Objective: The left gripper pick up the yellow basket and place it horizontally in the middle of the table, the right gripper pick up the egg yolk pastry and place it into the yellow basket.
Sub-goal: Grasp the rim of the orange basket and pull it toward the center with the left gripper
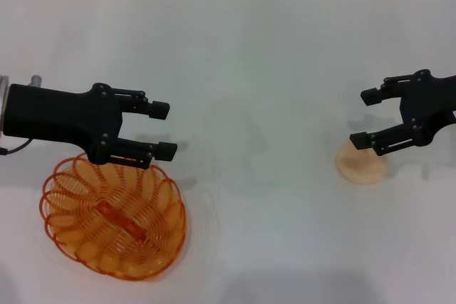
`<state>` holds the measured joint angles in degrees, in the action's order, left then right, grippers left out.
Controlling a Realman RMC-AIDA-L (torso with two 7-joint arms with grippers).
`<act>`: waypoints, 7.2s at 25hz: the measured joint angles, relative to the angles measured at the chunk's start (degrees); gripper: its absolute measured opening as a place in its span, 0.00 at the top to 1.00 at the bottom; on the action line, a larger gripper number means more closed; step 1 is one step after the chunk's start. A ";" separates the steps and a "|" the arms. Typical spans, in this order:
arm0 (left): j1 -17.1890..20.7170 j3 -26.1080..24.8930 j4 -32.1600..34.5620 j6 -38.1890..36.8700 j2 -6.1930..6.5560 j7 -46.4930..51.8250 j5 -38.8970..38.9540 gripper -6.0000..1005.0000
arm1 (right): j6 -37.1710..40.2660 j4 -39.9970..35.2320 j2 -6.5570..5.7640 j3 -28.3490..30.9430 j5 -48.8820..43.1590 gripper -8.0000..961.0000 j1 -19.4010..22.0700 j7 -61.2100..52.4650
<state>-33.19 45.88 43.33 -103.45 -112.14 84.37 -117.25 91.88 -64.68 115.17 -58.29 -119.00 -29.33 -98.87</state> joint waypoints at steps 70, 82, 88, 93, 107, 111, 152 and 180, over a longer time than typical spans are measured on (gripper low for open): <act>-11.12 2.56 11.14 -1.92 0.20 48.76 -45.16 0.31 | -0.60 0.66 0.23 -0.23 0.92 0.10 0.16 -2.21; -10.00 4.52 9.66 1.72 -0.58 52.69 -45.18 0.32 | -0.42 1.04 0.23 -0.25 1.60 0.10 0.48 -2.20; -9.79 4.53 9.46 2.51 -0.87 53.13 -45.17 0.33 | -0.30 1.05 0.23 -0.25 1.62 0.11 0.84 -2.20; -9.80 4.50 8.67 3.39 -1.29 53.21 -45.14 0.33 | -0.22 1.20 0.23 -0.25 1.61 0.10 0.94 -2.20; -10.29 5.36 5.88 5.54 -1.07 54.76 -45.18 0.53 | -0.05 1.52 0.23 -0.25 1.64 0.10 0.95 -2.20; -10.36 5.38 5.90 5.55 -1.05 54.85 -45.17 0.64 | -0.03 1.51 0.23 -0.25 2.08 0.10 1.05 -2.20; -12.62 0.20 8.97 7.32 -1.77 61.23 -41.35 0.90 | -0.05 1.44 0.19 0.20 2.32 0.11 1.28 -2.12; -11.22 -2.23 5.62 14.92 -1.35 77.74 -29.33 0.91 | 0.53 1.05 0.01 0.28 2.38 0.10 1.12 -2.27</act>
<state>-44.41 43.65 48.95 -88.53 -113.49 162.12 -146.58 92.41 -63.63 115.17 -58.00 -116.63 -28.21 -101.14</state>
